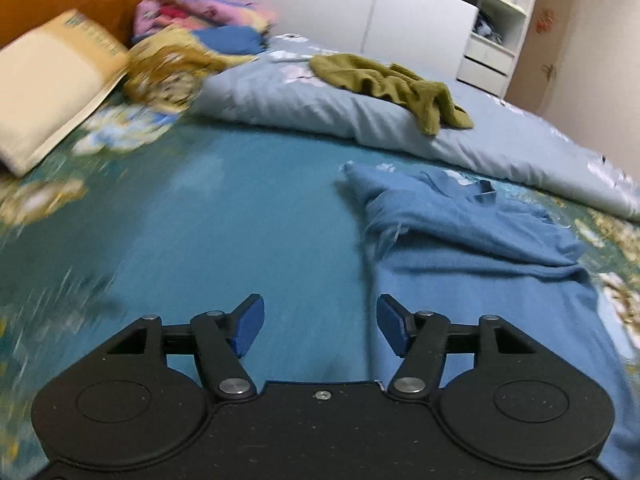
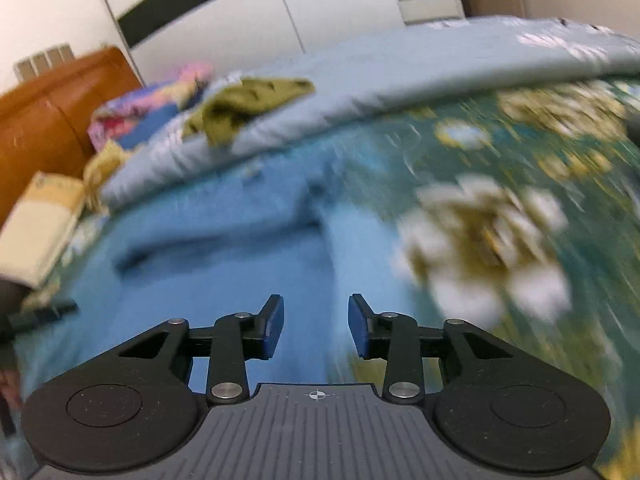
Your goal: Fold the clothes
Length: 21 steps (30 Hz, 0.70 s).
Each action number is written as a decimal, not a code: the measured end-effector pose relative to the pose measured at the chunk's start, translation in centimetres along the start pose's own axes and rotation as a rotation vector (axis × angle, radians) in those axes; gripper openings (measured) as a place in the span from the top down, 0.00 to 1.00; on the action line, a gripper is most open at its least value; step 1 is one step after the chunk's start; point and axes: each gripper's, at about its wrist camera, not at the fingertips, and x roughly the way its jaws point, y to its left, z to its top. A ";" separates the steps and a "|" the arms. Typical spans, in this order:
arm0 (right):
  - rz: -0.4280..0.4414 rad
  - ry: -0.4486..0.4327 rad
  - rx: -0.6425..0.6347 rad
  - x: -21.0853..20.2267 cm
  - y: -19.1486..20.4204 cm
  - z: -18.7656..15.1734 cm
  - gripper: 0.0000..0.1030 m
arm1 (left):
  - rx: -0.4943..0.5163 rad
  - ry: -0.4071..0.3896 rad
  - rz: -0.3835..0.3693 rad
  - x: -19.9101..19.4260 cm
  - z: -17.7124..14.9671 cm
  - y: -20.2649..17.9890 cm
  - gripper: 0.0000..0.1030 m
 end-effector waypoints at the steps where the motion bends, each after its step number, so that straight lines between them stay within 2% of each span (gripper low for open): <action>1: -0.009 0.025 0.014 -0.9 -0.5 -1.4 0.68 | -0.016 0.007 -0.022 -1.0 -0.7 0.6 0.41; 8: 0.039 0.066 0.211 -4.5 -1.8 -7.5 0.65 | -0.114 0.127 -0.204 -5.4 -5.6 2.2 0.41; 13: 0.075 0.068 0.223 -3.6 -1.6 -7.9 0.64 | -0.097 0.187 -0.259 -6.9 -7.2 2.1 0.41; 17: 0.107 0.063 0.240 -2.9 -1.3 -8.2 0.62 | -0.172 0.221 -0.331 -6.4 -8.2 1.6 0.41; 19: 0.183 0.062 0.278 -2.9 -1.5 -8.6 0.63 | -0.211 0.217 -0.346 -5.9 -8.4 1.4 0.41; 21: 0.220 0.055 0.295 -2.8 -1.9 -8.8 0.63 | -0.250 0.214 -0.362 -5.4 -8.5 1.1 0.41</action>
